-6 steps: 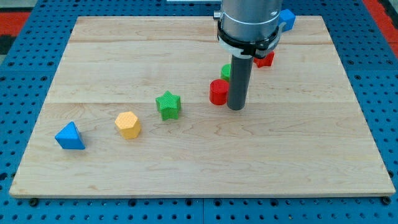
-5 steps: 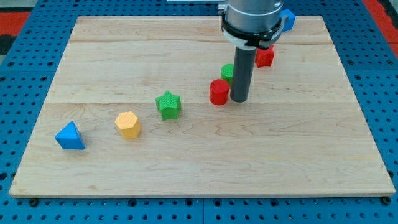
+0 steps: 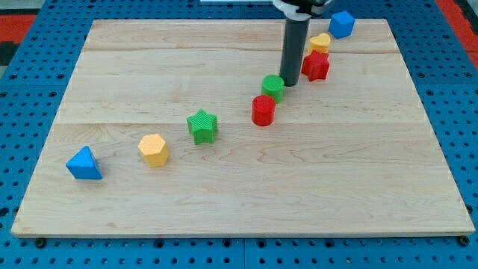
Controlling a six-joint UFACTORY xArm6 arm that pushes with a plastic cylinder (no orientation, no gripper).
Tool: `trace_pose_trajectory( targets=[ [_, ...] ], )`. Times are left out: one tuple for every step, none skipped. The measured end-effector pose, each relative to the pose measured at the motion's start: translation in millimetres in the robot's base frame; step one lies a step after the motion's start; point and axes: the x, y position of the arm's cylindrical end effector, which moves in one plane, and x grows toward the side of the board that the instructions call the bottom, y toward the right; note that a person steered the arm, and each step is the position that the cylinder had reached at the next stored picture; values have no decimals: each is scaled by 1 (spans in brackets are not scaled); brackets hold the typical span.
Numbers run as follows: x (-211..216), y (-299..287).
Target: Move the green circle to the top right of the red circle
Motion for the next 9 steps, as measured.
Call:
trace_pose_trajectory(
  targets=[
    [-24,-19],
    [-57,-41],
    [-64,-94],
    [-43,-140],
    [-10,-144],
    [10,-139],
    [27,-127],
    [33,-99],
    [29,-76]
  ],
)
